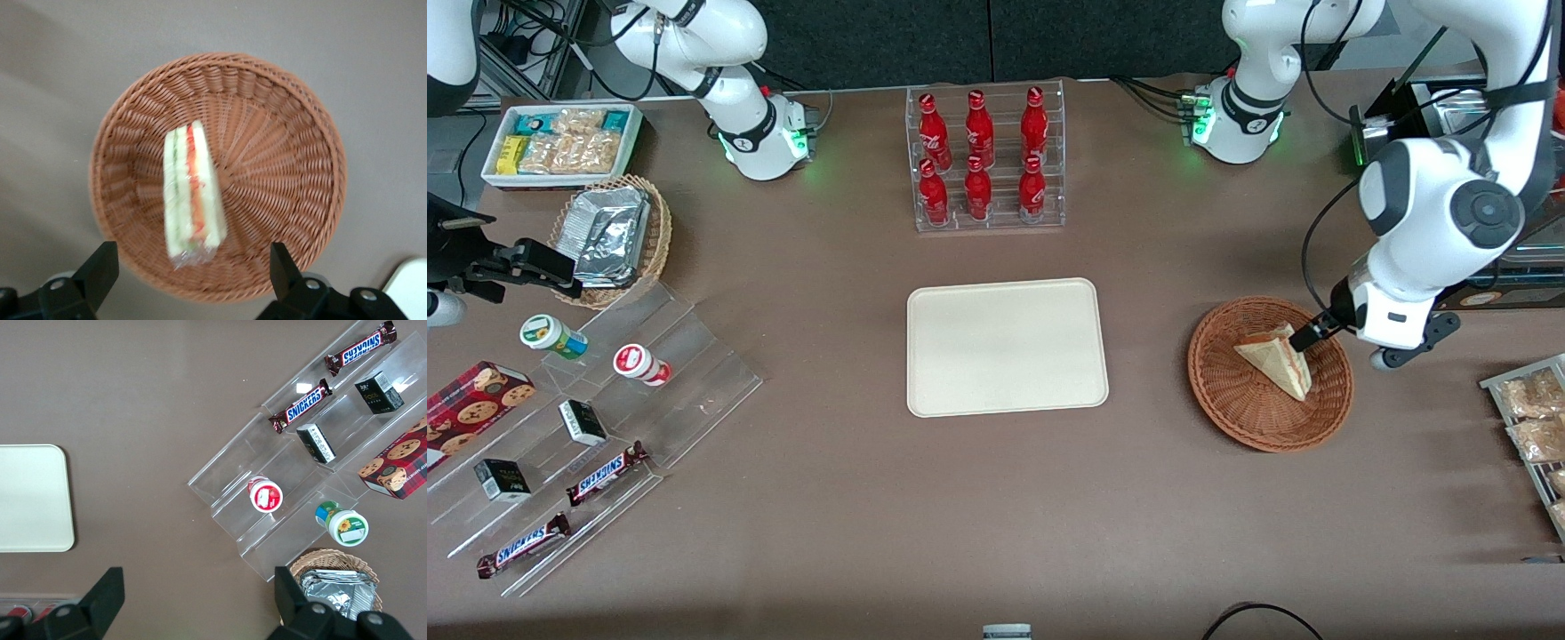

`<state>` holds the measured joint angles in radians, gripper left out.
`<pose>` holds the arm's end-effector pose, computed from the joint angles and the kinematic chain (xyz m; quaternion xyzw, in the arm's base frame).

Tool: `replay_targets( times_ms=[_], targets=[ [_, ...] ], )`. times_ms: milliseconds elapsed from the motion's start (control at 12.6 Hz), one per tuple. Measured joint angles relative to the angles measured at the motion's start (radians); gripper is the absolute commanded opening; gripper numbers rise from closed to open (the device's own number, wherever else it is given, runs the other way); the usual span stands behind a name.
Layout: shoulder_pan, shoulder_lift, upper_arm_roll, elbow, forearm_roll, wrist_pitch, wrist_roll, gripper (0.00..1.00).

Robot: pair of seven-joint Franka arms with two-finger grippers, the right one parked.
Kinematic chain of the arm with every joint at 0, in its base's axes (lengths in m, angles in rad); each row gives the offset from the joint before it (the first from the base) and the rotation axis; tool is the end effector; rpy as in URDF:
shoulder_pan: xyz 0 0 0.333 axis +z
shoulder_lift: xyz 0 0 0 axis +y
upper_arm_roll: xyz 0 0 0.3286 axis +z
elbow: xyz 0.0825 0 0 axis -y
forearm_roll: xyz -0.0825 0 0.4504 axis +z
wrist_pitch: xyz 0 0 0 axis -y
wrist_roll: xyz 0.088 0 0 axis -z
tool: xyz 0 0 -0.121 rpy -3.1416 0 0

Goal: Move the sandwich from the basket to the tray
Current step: 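Lower the left gripper around the sandwich and close on it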

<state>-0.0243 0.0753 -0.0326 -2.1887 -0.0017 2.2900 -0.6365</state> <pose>0.5963 -0.0340 0.3115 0.9580 0.2863 0.0116 0.0062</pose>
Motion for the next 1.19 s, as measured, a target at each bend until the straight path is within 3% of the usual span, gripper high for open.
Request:
replay_targets(
  times_ms=[876,1035,1115,1195],
  targets=[
    [-0.002,0.121,-0.001,-0.040,0.000,0.071,-0.135,0.99],
    [-0.002,0.137,-0.001,-0.040,0.000,0.074,-0.138,0.90],
    [-0.002,0.142,-0.001,-0.041,0.000,0.075,-0.139,0.76],
    [-0.001,0.148,-0.001,-0.041,0.000,0.077,-0.147,0.51]
  ],
)
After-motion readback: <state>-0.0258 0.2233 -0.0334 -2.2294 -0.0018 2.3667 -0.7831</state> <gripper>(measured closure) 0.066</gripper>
